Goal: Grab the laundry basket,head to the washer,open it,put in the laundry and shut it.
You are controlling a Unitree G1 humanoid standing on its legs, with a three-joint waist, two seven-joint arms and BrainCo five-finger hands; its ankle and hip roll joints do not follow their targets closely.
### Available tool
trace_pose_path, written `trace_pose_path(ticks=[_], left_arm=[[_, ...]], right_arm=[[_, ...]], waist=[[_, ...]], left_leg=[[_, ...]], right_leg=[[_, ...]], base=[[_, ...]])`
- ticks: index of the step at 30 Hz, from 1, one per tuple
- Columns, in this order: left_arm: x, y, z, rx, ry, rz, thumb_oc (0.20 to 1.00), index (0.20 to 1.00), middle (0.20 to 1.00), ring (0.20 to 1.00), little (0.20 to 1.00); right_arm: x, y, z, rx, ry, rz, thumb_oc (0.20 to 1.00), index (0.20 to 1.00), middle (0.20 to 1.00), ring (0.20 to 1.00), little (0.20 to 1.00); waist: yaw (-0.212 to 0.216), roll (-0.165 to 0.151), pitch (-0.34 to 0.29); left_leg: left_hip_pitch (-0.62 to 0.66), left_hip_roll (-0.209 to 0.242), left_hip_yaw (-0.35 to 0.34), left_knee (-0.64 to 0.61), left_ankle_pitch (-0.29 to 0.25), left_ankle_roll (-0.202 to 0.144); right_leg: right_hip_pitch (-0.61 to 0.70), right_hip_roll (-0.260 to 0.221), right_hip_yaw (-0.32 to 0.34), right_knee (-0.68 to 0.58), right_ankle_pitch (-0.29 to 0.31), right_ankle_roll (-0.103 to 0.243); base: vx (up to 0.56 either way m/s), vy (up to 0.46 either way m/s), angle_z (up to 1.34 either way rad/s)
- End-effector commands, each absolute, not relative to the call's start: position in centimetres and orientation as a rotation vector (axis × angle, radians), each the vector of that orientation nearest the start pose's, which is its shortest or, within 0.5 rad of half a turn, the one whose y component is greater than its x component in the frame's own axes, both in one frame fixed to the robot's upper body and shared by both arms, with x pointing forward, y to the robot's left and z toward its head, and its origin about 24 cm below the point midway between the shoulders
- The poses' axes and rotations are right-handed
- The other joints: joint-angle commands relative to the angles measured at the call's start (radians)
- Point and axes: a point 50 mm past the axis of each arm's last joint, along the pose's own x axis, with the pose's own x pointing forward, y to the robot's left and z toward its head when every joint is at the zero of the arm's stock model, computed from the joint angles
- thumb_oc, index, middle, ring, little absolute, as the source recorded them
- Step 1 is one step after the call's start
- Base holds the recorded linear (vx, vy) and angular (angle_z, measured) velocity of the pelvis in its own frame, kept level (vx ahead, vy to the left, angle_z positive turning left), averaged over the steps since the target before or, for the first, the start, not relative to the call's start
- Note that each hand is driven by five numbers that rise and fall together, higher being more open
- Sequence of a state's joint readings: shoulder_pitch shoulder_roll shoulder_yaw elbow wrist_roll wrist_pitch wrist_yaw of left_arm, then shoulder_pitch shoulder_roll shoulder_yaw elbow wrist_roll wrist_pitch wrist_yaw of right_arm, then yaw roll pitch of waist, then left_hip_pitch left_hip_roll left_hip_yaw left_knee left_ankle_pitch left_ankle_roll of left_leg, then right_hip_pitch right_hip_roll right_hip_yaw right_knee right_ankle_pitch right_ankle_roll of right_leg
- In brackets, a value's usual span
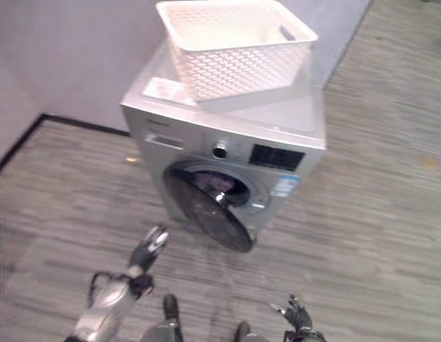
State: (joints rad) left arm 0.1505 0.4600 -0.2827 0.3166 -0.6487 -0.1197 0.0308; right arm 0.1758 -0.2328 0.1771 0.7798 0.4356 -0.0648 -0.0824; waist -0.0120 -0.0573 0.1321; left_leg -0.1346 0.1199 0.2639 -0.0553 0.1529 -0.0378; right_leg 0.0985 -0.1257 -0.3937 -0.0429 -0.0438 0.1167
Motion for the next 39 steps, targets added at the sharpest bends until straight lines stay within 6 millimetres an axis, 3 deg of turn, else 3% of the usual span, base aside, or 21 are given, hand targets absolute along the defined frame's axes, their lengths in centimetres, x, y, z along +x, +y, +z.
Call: trace_pose_path(ticks=[1, 4, 7, 10, 12, 16, 20, 23, 24, 25, 26, 29, 30, 31, 34, 35, 36, 38, 39], left_arm=[[21.4, 22.0, -0.9, 0.061, 0.260, -0.237, 1.000, 1.000, 1.000, 1.000, 1.000], [18.3, 24.4, -2.3, 0.230, 0.390, -0.290, 1.000, 1.000, 1.000, 1.000, 1.000], [18.9, 23.4, -3.0, 0.493, 0.406, -0.408, 1.000, 1.000, 1.000, 1.000, 1.000], [22.1, 20.2, -3.3, 0.832, 0.289, -0.522, 1.000, 1.000, 1.000, 1.000, 1.000], [25.6, 16.3, -2.6, 1.039, 0.135, -0.619, 1.000, 1.000, 1.000, 1.000, 1.000], [29.2, 12.7, -2.4, 1.332, 0.029, -0.726, 1.000, 1.000, 1.000, 1.000, 1.000], [32.0, 12.2, -1.6, 1.576, 0.013, -0.748, 1.000, 1.000, 1.000, 1.000, 1.000], [33.9, 13.8, -0.4, 1.716, 0.046, -0.695, 1.000, 1.000, 1.000, 1.000, 1.000], [35.2, 14.9, 1.1, 1.771, 0.054, -0.630, 1.000, 1.000, 1.000, 1.000, 1.000], [35.3, 14.9, 1.1, 1.771, 0.054, -0.629, 1.000, 1.000, 1.000, 1.000, 1.000], [36.6, 16.3, 3.2, 1.806, 0.046, -0.539, 1.000, 1.000, 1.000, 1.000, 1.000], [38.6, 17.6, 6.9, 1.819, -0.002, -0.384, 1.000, 1.000, 1.000, 1.000, 1.000], [38.6, 17.6, 6.9, 1.819, -0.003, -0.383, 1.000, 1.000, 1.000, 1.000, 1.000], [40.0, 18.1, 10.5, 1.792, -0.074, -0.226, 1.000, 1.000, 1.000, 1.000, 1.000], [41.6, 19.7, 16.8, 1.746, -0.151, 0.009, 1.000, 1.000, 1.000, 1.000, 1.000], [41.6, 19.8, 16.9, 1.746, -0.152, 0.011, 1.000, 1.000, 1.000, 1.000, 1.000], [42.1, 21.4, 21.2, 1.716, -0.185, 0.159, 1.000, 1.000, 1.000, 1.000, 1.000], [41.9, 23.4, 26.2, 1.669, -0.219, 0.320, 1.000, 1.000, 1.000, 1.000, 1.000], [41.8, 23.4, 26.3, 1.669, -0.220, 0.321, 1.000, 1.000, 1.000, 1.000, 1.000]], right_arm=[[13.9, -23.2, -11.7, 0.076, 0.752, -0.236, 1.000, 1.000, 1.000, 1.000, 1.000], [12.8, -24.4, -11.8, 0.071, 0.762, -0.250, 1.000, 1.000, 1.000, 1.000, 1.000], [12.3, -25.0, -12.1, 0.050, 0.792, -0.264, 1.000, 1.000, 1.000, 1.000, 1.000], [12.7, -24.9, -11.8, 0.032, 0.779, -0.263, 1.000, 1.000, 1.000, 1.000, 1.000], [13.5, -25.1, -11.1, 0.030, 0.733, -0.275, 1.000, 1.000, 1.000, 1.000, 1.000], [15.2, -26.3, -9.4, 0.038, 0.636, -0.314, 1.000, 1.000, 1.000, 1.000, 1.000], [17.1, -26.8, -7.5, 0.060, 0.535, -0.297, 1.000, 1.000, 1.000, 1.000, 1.000], [18.1, -27.0, -5.9, 0.073, 0.464, -0.251, 1.000, 1.000, 1.000, 1.000, 1.000], [18.5, -26.9, -5.1, 0.068, 0.429, -0.214, 1.000, 1.000, 1.000, 1.000, 1.000], [18.5, -26.9, -5.0, 0.068, 0.428, -0.214, 1.000, 1.000, 1.000, 1.000, 1.000], [18.7, -26.7, -4.5, 0.070, 0.404, -0.190, 1.000, 1.000, 1.000, 1.000, 1.000], [19.1, -26.3, -3.8, 0.073, 0.366, -0.160, 1.000, 1.000, 1.000, 1.000, 1.000], [19.1, -26.3, -3.8, 0.073, 0.365, -0.159, 1.000, 1.000, 1.000, 1.000, 1.000], [19.6, -25.9, -3.2, 0.070, 0.325, -0.141, 1.000, 1.000, 1.000, 1.000, 1.000], [20.5, -25.2, -2.2, 0.035, 0.274, -0.098, 1.000, 1.000, 1.000, 1.000, 1.000], [20.5, -25.2, -2.2, 0.036, 0.273, -0.098, 1.000, 1.000, 1.000, 1.000, 1.000], [21.1, -24.7, -1.5, 0.039, 0.236, -0.079, 1.000, 1.000, 1.000, 1.000, 1.000], [21.4, -24.5, -0.4, 0.037, 0.191, -0.054, 1.000, 1.000, 1.000, 1.000, 1.000], [21.5, -24.4, -0.4, 0.038, 0.189, -0.054, 1.000, 1.000, 1.000, 1.000, 1.000]], waist=[[0.004, 0.000, 0.015], [0.012, 0.019, 0.002], [-0.002, 0.027, -0.006], [-0.039, 0.024, -0.007], [-0.079, 0.018, 0.003], [-0.122, 0.014, 0.054], [-0.166, -0.013, 0.122], [-0.194, -0.045, 0.159], [-0.208, -0.066, 0.172], [-0.209, -0.066, 0.171], [-0.219, -0.083, 0.176], [-0.230, -0.100, 0.180], [-0.232, -0.100, 0.179], [-0.236, -0.112, 0.190], [-0.257, -0.130, 0.191], [-0.258, -0.131, 0.191], [-0.275, -0.145, 0.193], [-0.298, -0.156, 0.190], [-0.297, -0.156, 0.191]], left_leg=[[0.037, 0.052, -0.020, 0.038, -0.104, -0.013], [0.058, 0.046, -0.019, 0.020, -0.101, -0.017], [0.073, 0.042, -0.015, 0.003, -0.098, -0.019], [0.086, 0.041, 0.002, -0.020, -0.094, -0.019], [0.083, 0.041, 0.013, -0.024, -0.097, -0.017], [0.065, 0.043, 0.039, -0.025, -0.101, -0.011], [0.027, 0.047, 0.070, -0.015, -0.093, -0.009], [-0.020, 0.055, 0.082, -0.012, -0.078, -0.013], [-0.050, 0.058, 0.087, -0.018, -0.067, -0.014], [-0.053, 0.058, 0.087, -0.018, -0.066, -0.014], [-0.087, 0.059, 0.087, -0.022, -0.056, -0.017], [-0.129, 0.060, 0.085, -0.025, -0.044, -0.019], [-0.131, 0.060, 0.085, -0.025, -0.044, -0.019], [-0.162, 0.059, 0.083, -0.025, -0.035, -0.022], [-0.198, 0.062, 0.084, -0.023, -0.029, -0.024], [-0.199, 0.062, 0.084, -0.023, -0.029, -0.023], [-0.222, 0.063, 0.089, -0.021, -0.026, -0.025], [-0.240, 0.062, 0.096, -0.018, -0.028, -0.025], [-0.242, 0.062, 0.096, -0.018, -0.028, -0.025]], right_leg=[[-0.040, -0.031, -0.029, 0.076, -0.065, -0.004], [-0.019, -0.031, -0.036, 0.065, -0.065, -0.001], [-0.016, -0.033, -0.030, 0.061, -0.066, 0.000], [-0.029, -0.035, -0.011, 0.066, -0.066, 0.003], [-0.051, -0.036, 0.009, 0.073, -0.063, 0.007], [-0.108, -0.047, 0.045, 0.091, -0.047, 0.016], [-0.185, -0.059, 0.085, 0.122, -0.028, 0.020], [-0.244, -0.061, 0.108, 0.132, -0.007, 0.022], [-0.272, -0.059, 0.115, 0.125, 0.011, 0.026], [-0.274, -0.059, 0.116, 0.125, 0.012, 0.026], [-0.302, -0.057, 0.119, 0.112, 0.031, 0.031], [-0.332, -0.056, 0.116, 0.095, 0.052, 0.036], [-0.334, -0.056, 0.115, 0.094, 0.052, 0.036], [-0.355, -0.058, 0.110, 0.085, 0.066, 0.039], [-0.388, -0.056, 0.114, 0.075, 0.085, 0.043], [-0.390, -0.056, 0.114, 0.075, 0.086, 0.043], [-0.410, -0.055, 0.121, 0.067, 0.100, 0.047], [-0.433, -0.050, 0.134, 0.058, 0.119, 0.056], [-0.435, -0.050, 0.134, 0.058, 0.119, 0.056]], base=[[0.08, 0.023, 0.23], [0.07, 0.019, 0.06], [0.04, 0.015, 0.05], [0.01, 0.008, 0.01], [-0.03, 0.034, -0.09], [-0.09, 0.067, -0.30], [-0.14, 0.071, -0.37], [-0.12, 0.023, -0.31], [-0.07, -0.005, -0.41], [-0.10, -0.020, -0.19], [-0.05, -0.011, -0.03], [-0.02, -0.007, -0.01], [-0.05, -0.014, 0.03], [-0.06, -0.024, 0.09], [-0.06, -0.013, 0.12], [-0.04, -0.006, 0.08], [-0.04, -0.003, 0.05], [-0.04, 0.011, -0.02], [-0.03, 0.053, -0.09]])
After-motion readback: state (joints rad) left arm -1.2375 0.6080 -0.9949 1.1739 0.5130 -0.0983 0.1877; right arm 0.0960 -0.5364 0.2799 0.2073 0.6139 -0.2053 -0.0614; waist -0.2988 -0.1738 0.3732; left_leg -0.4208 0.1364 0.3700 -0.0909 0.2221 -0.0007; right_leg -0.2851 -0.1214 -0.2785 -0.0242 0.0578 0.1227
